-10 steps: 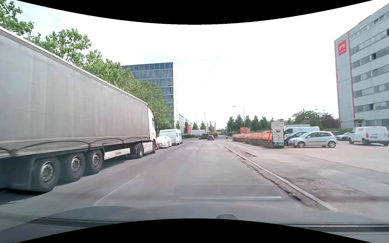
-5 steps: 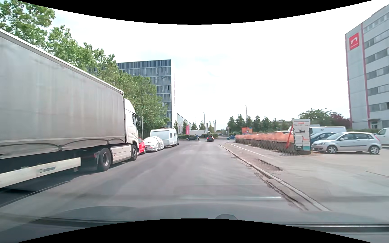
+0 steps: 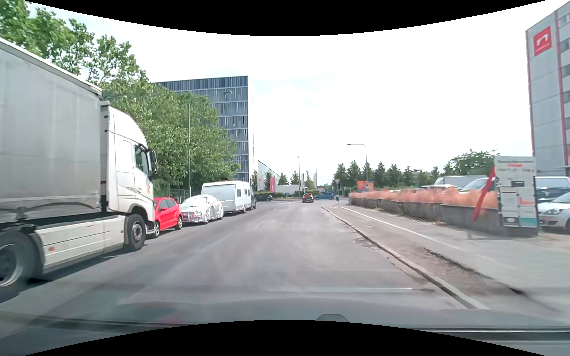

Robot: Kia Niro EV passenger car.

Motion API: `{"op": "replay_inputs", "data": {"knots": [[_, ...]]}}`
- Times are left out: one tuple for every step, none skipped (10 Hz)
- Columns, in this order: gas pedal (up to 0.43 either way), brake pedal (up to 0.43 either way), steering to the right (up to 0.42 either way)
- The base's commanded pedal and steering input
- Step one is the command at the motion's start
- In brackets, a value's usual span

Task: Follow the waypoints while adhering to traffic rules and regulations

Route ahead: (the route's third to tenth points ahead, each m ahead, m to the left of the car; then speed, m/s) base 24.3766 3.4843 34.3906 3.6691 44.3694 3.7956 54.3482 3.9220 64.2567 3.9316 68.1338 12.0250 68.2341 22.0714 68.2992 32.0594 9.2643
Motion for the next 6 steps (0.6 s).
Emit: {"op": "replay_inputs", "data": {"knots": [[0.0,0.0,-0.005],[0.0,0.0,-0.004],[0.0,0.0,-0.004],[0.0,0.0,-0.004],[0.0,0.0,-0.004],[0.0,0.0,-0.004]]}}
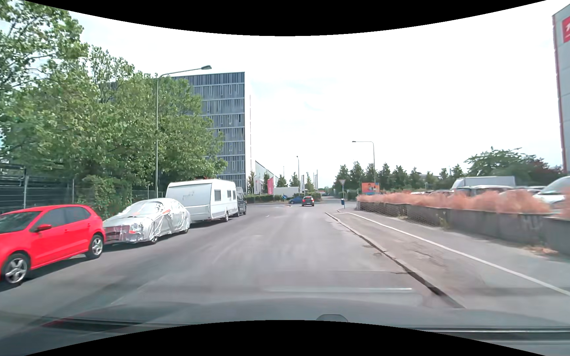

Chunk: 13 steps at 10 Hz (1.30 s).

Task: Follow the waypoints while adhering to traffic rules and regulations

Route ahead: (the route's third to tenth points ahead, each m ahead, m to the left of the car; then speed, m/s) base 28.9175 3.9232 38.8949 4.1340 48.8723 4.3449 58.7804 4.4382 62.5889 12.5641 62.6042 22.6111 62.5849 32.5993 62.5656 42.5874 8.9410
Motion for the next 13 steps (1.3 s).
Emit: {"op": "replay_inputs", "data": {"knots": [[0.0,0.0,-0.004],[0.0,0.0,-0.004],[0.0,0.0,-0.004],[0.0,0.0,-0.004],[0.0,0.0,-0.004],[0.0,0.0,-0.004],[0.0,0.006,-0.005],[0.0,0.006,-0.005],[0.0,0.006,-0.006],[0.0,0.012,-0.007],[0.0,0.024,-0.01],[0.0,0.043,-0.01],[0.0,0.049,-0.009]]}}
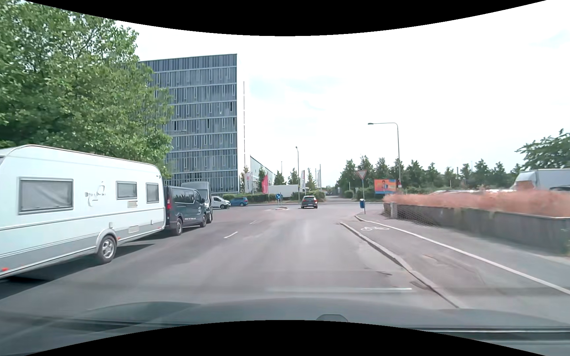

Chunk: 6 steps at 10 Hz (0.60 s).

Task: Follow the waypoints while adhering to traffic rules and regulations

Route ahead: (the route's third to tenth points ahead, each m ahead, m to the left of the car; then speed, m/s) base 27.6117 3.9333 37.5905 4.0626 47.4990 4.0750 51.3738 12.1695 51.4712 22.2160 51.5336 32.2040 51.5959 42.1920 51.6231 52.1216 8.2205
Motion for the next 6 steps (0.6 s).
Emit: {"op": "replay_inputs", "data": {"knots": [[0.0,0.055,-0.008],[0.0,0.061,-0.008],[0.0,0.067,-0.007],[0.0,0.073,-0.007],[0.0,0.079,-0.007],[0.0,0.085,-0.007]]}}
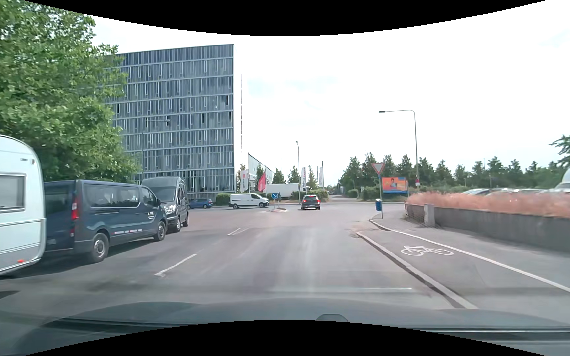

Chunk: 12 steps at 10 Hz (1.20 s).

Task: Follow the waypoints while adhering to traffic rules and regulations

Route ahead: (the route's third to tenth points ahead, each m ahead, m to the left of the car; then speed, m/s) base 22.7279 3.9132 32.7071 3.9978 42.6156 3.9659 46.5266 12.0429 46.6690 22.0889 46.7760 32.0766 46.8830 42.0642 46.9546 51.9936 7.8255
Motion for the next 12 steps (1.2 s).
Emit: {"op": "replay_inputs", "data": {"knots": [[0.0,0.085,-0.006],[0.0,0.091,-0.006],[0.0,0.091,-0.005],[0.0,0.098,-0.005],[0.0,0.116,-0.004],[0.0,0.134,-0.004],[0.0,0.14,-0.005],[0.0,0.146,-0.005],[0.0,0.146,-0.005],[0.0,0.159,-0.005],[0.0,0.159,-0.005],[0.0,0.159,-0.006]]}}
